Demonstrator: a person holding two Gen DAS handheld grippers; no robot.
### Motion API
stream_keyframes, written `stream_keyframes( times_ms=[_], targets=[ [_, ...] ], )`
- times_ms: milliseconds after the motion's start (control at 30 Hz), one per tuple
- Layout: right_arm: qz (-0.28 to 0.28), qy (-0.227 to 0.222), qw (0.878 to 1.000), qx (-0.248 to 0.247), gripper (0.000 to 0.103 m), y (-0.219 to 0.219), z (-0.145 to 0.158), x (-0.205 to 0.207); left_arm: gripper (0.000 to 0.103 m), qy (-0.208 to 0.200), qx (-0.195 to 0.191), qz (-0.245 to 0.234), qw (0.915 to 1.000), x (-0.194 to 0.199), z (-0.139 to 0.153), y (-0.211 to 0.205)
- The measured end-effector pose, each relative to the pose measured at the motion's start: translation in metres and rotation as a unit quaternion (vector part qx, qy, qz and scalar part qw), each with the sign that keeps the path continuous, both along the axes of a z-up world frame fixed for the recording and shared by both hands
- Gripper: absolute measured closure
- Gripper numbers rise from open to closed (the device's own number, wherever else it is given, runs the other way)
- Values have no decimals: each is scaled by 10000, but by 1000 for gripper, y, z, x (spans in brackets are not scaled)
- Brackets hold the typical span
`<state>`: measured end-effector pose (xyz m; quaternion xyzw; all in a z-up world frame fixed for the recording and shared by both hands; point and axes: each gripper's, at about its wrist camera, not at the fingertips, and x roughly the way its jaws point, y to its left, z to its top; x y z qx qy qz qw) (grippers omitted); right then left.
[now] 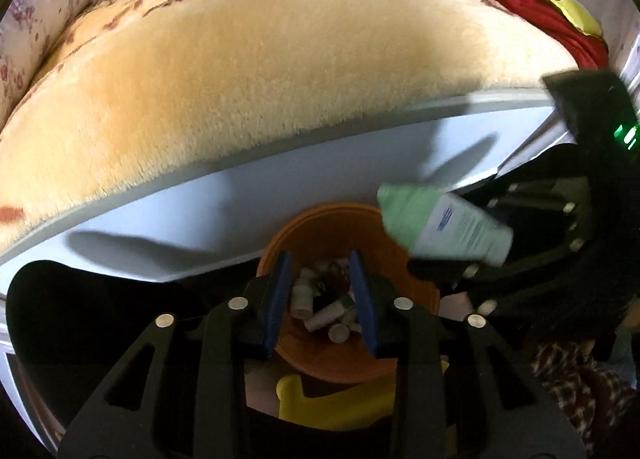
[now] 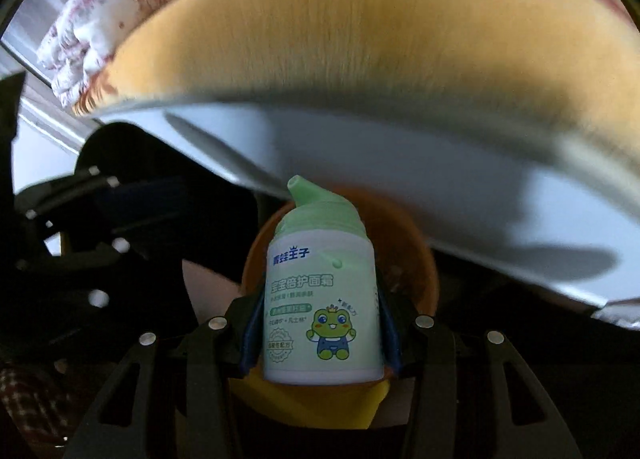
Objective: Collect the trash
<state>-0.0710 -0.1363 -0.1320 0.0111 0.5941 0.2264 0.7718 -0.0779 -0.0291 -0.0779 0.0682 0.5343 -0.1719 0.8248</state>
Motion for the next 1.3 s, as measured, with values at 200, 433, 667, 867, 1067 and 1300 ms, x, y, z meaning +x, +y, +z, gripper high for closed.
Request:
stream_keyframes(
  times_ms=[200, 433, 667, 867, 1067, 1300],
  targets=[
    [-127, -280, 9989, -367, 29, 2, -3, -5, 45, -183, 75, 150, 9997, 2, 7, 0],
    [-382, -1041, 9938, -102, 27, -17, 42, -5, 44, -684, 166, 490, 9963, 6, 25, 18],
    [-361, -1925, 9806, -68, 18, -16, 92, 1, 39, -1078, 239, 844, 9903, 15, 49, 35],
    [-338, -2273, 9730, 199, 14, -15, 118, 5, 39, -1432, 272, 1008, 9842, 22, 70, 40],
    [-301, -2573, 9658, 110, 9, -9, 130, 4, 29, -1867, 365, 1172, 9747, 23, 91, 41],
    [-334, -2840, 9580, 212, 5, -9, 143, 9, 20, -2283, 489, 1325, 9633, 32, 114, 44]
  ],
)
